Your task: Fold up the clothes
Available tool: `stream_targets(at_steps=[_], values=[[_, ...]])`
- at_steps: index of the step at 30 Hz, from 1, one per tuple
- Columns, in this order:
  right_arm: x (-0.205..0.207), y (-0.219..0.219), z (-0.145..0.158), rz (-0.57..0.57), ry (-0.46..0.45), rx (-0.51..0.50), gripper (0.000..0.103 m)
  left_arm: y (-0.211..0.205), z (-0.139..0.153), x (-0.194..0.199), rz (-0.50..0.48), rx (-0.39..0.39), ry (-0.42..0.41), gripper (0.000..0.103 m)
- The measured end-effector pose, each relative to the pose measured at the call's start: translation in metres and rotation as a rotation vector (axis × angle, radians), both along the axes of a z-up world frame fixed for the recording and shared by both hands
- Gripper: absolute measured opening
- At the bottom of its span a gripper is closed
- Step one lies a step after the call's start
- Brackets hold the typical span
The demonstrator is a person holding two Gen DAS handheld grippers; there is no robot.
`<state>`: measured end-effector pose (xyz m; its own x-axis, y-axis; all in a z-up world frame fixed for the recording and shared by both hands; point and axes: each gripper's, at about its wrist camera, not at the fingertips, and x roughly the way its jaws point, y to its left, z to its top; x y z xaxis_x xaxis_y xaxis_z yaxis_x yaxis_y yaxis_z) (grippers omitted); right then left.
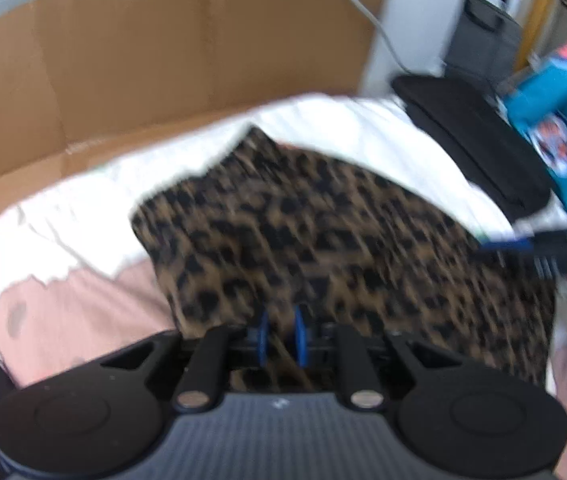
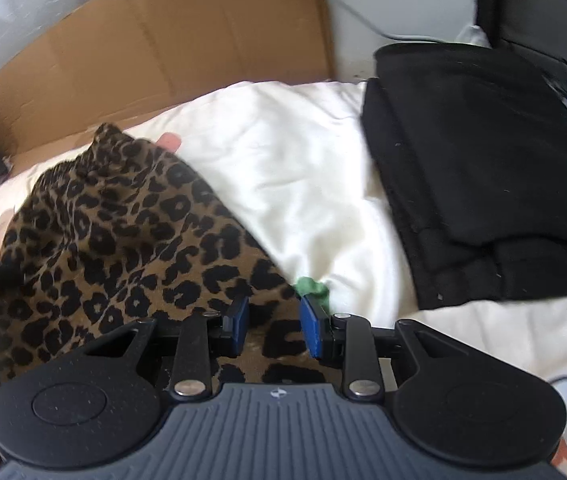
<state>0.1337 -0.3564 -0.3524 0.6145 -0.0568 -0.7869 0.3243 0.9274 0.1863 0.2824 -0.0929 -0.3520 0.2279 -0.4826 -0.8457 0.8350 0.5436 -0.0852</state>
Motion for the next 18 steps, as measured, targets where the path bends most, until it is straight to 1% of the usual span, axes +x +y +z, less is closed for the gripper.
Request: stream_targets(at_steps=[2, 3, 5, 7, 8, 11, 14, 18], values=[[-0.004, 0.004, 0.006, 0.019, -0.03, 0.009, 0.035, 0.006, -0.015, -0.008, 0.001, 0.038, -0.008, 0.015], [-0.008, 0.006, 0.008, 0.038, -0.042, 0.024, 0.035, 0.008, -0.021, -0.009, 0.015, 0.041, -0.002, 0.014], [-0.013, 0.008, 0.006, 0.055, -0.049, 0.1, 0.035, 0.012, -0.031, -0.01, 0.041, 0.006, 0.005, 0.014], [-0.013, 0.009, -0.001, 0.068, -0.027, 0.119, 0.035, 0.014, -0.035, -0.008, 0.059, -0.035, 0.008, 0.014], [-0.015, 0.01, -0.004, 0.075, -0.018, 0.098, 0.035, 0.013, -0.036, -0.006, 0.067, -0.043, 0.013, 0.014], [-0.026, 0.002, -0.007, 0.066, -0.006, 0.064, 0.035, 0.006, -0.031, -0.004, 0.073, -0.023, 0.007, 0.014], [-0.039, -0.009, -0.009, 0.058, -0.006, 0.044, 0.035, 0.007, -0.022, -0.012, 0.044, -0.023, -0.018, 0.014], [-0.055, -0.021, -0.011, 0.037, -0.015, 0.033, 0.035, 0.011, -0.016, -0.037, -0.049, -0.001, -0.008, 0.016]])
